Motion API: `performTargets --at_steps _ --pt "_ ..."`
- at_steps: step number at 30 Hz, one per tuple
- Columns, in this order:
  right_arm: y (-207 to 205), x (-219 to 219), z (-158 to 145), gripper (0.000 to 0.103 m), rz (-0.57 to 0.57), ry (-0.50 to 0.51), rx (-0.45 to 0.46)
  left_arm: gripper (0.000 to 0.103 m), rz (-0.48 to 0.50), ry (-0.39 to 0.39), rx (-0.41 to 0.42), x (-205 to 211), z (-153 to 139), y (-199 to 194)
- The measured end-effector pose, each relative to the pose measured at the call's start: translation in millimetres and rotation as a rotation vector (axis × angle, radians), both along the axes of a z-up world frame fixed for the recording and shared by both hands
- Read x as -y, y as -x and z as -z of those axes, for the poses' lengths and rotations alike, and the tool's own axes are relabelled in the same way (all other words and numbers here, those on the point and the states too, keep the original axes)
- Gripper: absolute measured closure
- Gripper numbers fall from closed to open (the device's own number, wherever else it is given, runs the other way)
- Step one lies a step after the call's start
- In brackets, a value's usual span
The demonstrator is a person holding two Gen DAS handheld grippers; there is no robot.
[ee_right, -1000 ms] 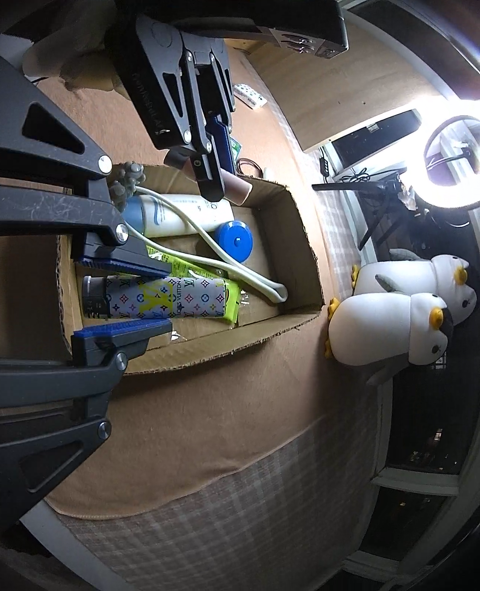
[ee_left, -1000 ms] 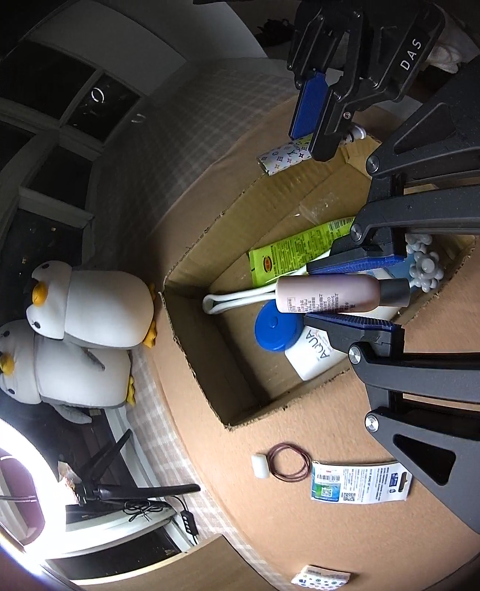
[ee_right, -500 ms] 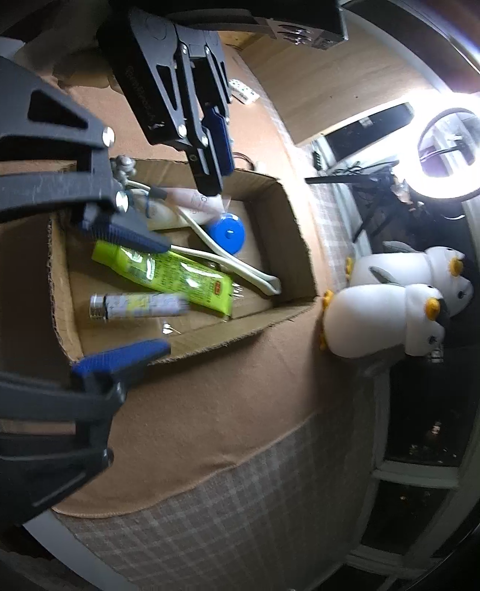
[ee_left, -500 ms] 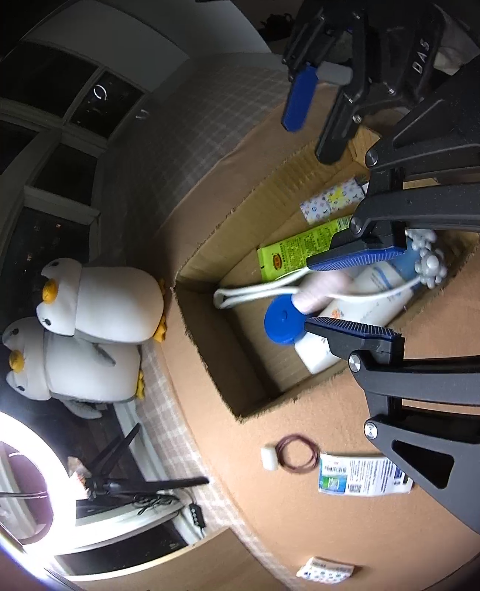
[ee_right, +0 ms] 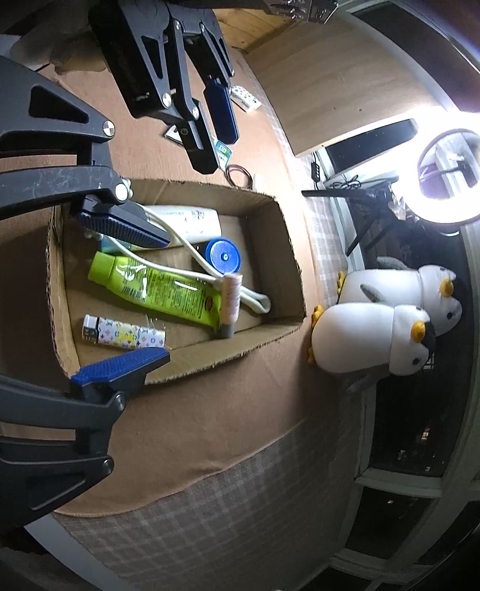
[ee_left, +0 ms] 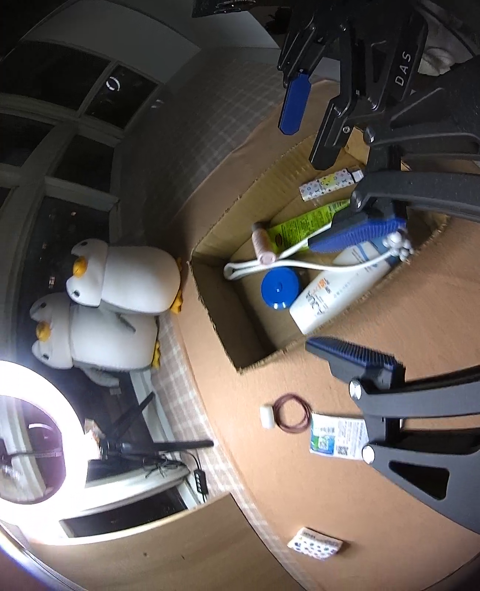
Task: Organize objects
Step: 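Lower the pink bottle into the box and open the left tool, then move the right tool to the white-and-blue card package on the floor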
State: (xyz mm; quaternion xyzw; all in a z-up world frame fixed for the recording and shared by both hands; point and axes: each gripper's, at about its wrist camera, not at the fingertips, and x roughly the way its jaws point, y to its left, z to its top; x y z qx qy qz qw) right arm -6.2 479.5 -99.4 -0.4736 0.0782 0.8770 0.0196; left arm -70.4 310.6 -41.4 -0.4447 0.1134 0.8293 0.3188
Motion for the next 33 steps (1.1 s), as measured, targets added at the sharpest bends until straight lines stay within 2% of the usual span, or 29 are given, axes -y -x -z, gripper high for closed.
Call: performTargets --at_steps 2,13,21,33 --pt "0.0 6.4 -1.9 0.051 -0.014 -0.002 -0.007 0.038 -0.019 -0.005 -0.009 9.4 -2.8 -2.6" --pt "-0.7 55.0 -13.9 0.051 -0.101 -0.002 -0.043 0.035 -0.122 0.004 -0.026 76.5 -11.7 -16.1" --pt "-5.5 104.5 -18.0 0.050 -0.115 0.018 -0.056 0.032 -0.169 -0.010 -0.016 144.9 -10.6 -19.5" --pt "-12.4 193.3 -21.5 0.048 -0.113 0.005 -0.062 0.023 -0.211 -0.013 -0.026 256.1 -6.0 -20.5"
